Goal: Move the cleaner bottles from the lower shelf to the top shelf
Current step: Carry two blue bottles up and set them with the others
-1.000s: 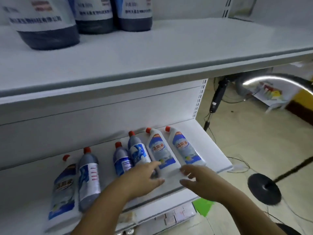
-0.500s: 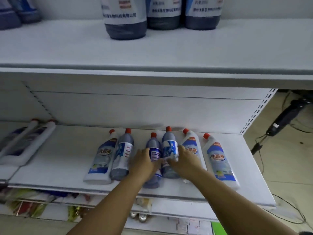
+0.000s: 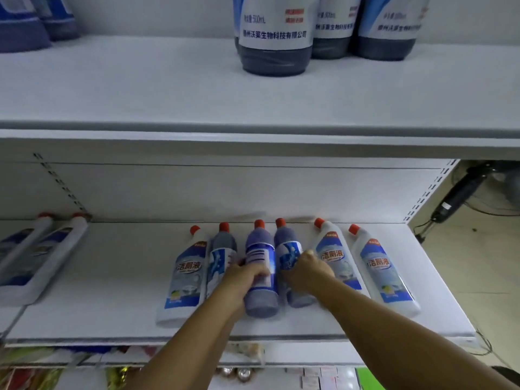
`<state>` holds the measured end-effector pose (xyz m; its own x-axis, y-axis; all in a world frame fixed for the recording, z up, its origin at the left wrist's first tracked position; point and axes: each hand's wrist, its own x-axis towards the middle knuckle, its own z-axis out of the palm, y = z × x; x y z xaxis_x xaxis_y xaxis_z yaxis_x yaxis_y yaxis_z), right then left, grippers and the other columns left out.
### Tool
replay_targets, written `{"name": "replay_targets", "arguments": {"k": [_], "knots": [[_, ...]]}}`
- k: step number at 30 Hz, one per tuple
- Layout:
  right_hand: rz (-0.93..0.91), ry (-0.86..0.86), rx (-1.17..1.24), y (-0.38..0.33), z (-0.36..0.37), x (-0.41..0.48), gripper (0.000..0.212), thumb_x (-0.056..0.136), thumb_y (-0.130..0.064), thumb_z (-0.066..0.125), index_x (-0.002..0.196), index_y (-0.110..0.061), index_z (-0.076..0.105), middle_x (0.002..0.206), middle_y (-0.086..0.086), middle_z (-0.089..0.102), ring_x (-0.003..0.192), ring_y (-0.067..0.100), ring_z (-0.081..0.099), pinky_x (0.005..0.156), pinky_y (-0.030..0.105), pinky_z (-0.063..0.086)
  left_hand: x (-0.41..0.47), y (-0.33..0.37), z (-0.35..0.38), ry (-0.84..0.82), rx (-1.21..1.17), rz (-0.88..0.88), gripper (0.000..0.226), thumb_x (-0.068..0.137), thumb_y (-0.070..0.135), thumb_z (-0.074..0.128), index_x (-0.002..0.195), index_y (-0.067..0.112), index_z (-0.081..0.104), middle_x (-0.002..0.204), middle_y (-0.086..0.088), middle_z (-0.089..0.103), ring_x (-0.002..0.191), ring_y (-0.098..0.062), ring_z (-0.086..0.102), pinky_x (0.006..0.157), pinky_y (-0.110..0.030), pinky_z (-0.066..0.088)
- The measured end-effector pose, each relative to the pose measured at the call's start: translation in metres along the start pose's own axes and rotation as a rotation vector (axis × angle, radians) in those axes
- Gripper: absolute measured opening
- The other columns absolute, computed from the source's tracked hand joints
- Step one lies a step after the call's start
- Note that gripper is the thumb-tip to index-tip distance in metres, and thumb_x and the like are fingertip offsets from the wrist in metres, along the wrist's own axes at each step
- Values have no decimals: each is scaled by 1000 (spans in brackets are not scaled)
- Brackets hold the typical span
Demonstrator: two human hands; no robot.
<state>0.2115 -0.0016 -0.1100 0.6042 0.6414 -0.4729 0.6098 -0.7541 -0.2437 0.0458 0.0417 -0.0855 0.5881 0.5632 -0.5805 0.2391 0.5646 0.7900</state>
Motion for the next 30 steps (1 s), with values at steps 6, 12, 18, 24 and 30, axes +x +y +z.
{"name": "replay_targets", "arguments": {"k": [6,12,18,24,30], "knots": [[76,-338,1140,18,-8,-38,39,78,-30,71,107,-8,56,91,14,70,79,28,67,80,41,55,-20,8,-14,-217,-553,-79,68,32,13,91,95,-6,70,87,-22,68,68,-32,66,68,-40,55],[-110,-378,1472,37,-12,-98,58,66,-22,72,118,-13,47,101,18,68,86,32,67,80,46,54,-30,-8,-9,-228,-535,-106,114,9,16,97,114,-5,57,85,-25,70,65,-34,71,54,-41,58],[-276,-346,1491,69,-22,-144,48,74,-24,74,114,-16,50,92,11,72,80,27,71,63,35,58,-71,-10,18,-254,-441,38,105,12,14,95,109,-3,60,84,-25,72,66,-33,71,56,-42,59],[-316,-390,1509,95,-21,-179,37,76,-26,69,107,-21,51,78,5,75,69,23,72,55,33,59,-113,-27,53,-289,-474,69,76,12,19,97,82,-3,76,76,-23,72,60,-31,70,56,-39,60],[-333,-446,1522,106,-30,-206,36,66,-30,59,100,-22,52,64,0,73,55,17,70,46,28,56,-155,-40,69,-416,-501,212,66,26,15,94,86,-4,75,79,-21,71,62,-31,69,57,-35,59]]}}
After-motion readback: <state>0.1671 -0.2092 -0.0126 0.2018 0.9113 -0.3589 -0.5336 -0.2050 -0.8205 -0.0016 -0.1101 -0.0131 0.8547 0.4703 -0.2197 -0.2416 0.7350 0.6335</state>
